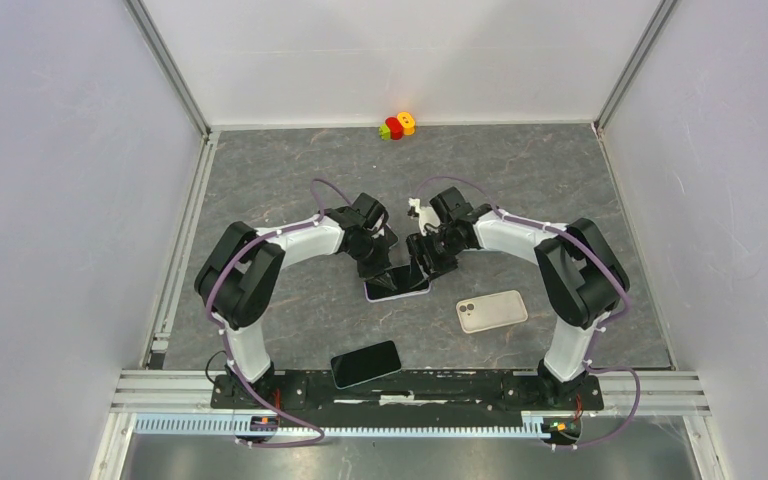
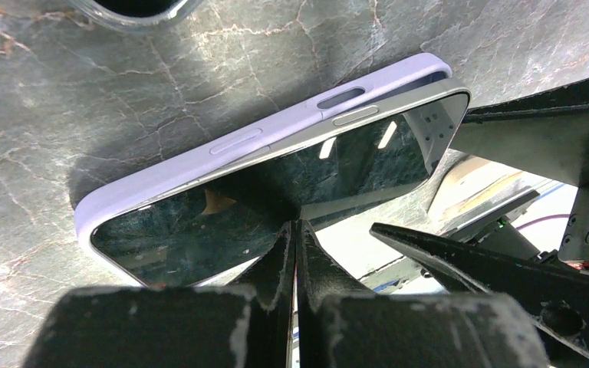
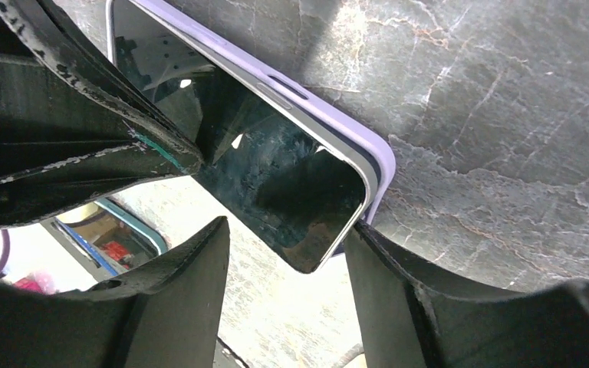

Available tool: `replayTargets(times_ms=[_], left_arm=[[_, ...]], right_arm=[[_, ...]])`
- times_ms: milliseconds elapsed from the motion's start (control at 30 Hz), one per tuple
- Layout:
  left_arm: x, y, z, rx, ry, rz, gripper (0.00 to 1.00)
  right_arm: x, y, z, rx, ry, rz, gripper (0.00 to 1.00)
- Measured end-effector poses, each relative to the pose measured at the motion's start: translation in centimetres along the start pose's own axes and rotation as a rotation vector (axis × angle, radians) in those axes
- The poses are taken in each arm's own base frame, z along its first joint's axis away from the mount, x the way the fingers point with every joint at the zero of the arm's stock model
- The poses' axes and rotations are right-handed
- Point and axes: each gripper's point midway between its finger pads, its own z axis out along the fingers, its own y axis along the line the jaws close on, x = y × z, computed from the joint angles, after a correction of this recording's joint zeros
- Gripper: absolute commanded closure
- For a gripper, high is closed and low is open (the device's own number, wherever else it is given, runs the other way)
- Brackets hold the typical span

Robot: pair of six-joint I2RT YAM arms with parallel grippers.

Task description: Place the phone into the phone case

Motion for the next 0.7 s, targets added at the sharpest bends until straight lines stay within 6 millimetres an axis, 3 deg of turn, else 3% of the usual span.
replayTargets(times_ms=[300, 500, 700], left_arm=[[-0.1, 0.2, 0.1, -0.001, -0.001, -0.008, 0.98], [-0.1, 0.2, 0.1, 0.000, 0.000, -0.009, 0.98], [-0.1, 0.2, 0.1, 0.003, 0.003, -0.009, 0.98]], right_arm=[[0.1, -2.1, -0.6, 0.119, 0.020, -0.059, 0.52], [0.6, -3.4, -2.1, 0.161, 0.038, -0.022, 0.51], [0.8, -3.3, -2.4, 0.056, 0.006, 0.048, 0.51]])
